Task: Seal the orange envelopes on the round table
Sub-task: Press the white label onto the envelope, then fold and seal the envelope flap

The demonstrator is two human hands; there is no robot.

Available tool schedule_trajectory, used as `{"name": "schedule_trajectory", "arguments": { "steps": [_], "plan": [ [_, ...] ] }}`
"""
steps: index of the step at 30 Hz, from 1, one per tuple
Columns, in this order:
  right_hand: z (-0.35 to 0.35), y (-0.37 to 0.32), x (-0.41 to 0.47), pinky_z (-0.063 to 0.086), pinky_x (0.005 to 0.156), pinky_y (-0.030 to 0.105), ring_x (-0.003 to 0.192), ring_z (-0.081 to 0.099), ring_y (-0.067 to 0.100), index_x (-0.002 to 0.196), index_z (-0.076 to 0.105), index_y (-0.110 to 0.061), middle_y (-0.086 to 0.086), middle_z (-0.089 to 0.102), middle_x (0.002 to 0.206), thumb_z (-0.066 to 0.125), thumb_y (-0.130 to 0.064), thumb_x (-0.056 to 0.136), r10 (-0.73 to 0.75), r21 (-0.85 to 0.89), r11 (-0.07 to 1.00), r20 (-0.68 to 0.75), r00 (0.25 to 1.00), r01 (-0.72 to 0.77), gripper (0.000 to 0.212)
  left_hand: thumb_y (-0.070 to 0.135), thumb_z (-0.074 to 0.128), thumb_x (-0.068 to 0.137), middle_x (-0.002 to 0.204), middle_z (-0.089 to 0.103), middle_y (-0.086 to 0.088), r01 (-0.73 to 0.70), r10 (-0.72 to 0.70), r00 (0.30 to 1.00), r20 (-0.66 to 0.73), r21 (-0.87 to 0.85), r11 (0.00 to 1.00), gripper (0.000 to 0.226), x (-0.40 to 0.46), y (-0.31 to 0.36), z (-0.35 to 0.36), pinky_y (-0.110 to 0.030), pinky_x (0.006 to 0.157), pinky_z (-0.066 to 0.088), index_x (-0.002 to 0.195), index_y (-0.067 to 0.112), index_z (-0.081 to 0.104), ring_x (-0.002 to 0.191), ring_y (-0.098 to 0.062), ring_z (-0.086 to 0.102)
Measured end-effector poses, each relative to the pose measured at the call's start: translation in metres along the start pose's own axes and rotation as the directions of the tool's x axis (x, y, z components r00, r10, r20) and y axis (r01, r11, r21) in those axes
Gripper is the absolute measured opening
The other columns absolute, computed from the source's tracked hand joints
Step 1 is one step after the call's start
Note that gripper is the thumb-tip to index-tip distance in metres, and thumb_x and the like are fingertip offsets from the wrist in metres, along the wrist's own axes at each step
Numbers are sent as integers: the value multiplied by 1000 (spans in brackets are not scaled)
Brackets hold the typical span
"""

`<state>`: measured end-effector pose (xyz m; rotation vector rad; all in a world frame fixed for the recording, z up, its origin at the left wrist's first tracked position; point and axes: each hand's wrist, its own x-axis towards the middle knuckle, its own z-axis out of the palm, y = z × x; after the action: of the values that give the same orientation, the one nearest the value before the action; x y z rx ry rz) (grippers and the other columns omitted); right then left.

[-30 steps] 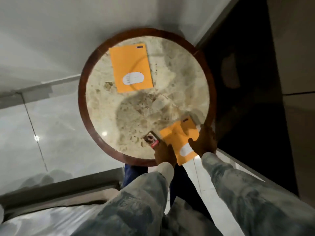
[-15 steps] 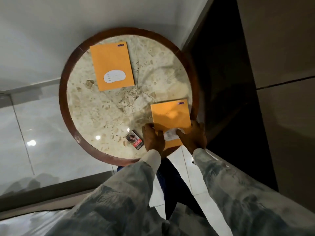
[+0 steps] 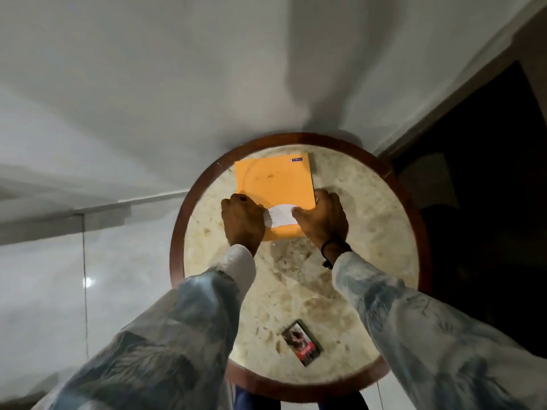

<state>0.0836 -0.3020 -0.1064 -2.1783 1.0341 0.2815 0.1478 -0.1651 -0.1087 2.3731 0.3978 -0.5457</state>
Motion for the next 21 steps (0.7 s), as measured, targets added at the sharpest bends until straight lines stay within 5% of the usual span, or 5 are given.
{"name": "schedule_trajectory", "arguments": {
  "steps": [6,10,13,16,21],
  "plan": [
    [20,-2,7,43,71,32,102,63,36,102,64,-5,14,65,109,76,-33,78,-14,-75,997,-29,999,12,39,28,68,91,136,52,-21,-43,41,999,16,127,991,58,8,-9,2,-51,102,48,138,4,45,123,-42,53],
    [15,-5,23,46,74,36,98,64,36,90,66,-3,16,68,100,78,-39,79,-24,-93,995,38,999,27,40,28,81,77,134,59,-12,69,-76,978,192,46,997,65,33,-16,-6,-56,103,50,133,13,52,123,-38,58],
    [5,-15,42,53,81,38,99,68,35,95,71,-7,17,75,102,81,-31,82,-17,55,998,61,998,14,29,26,82,79,127,61,-14,-150,125,952,279,70,986,60,40,-21,-12,-53,97,52,128,6,53,117,-36,60],
    [-6,-30,49,58,94,43,106,72,30,114,72,-7,11,76,111,80,-13,84,-25,296,955,59,998,6,32,13,78,81,110,63,-13,-368,375,905,201,-73,927,47,34,-26,-14,-40,76,52,117,3,50,94,-26,59],
    [-11,-32,6,60,86,19,104,64,-5,127,63,-11,-2,68,116,79,-19,86,-250,378,833,-395,884,404,44,37,59,98,100,60,10,-485,486,873,-44,-183,855,29,16,-26,-20,1,69,43,118,26,42,84,15,58]
  ]
}}
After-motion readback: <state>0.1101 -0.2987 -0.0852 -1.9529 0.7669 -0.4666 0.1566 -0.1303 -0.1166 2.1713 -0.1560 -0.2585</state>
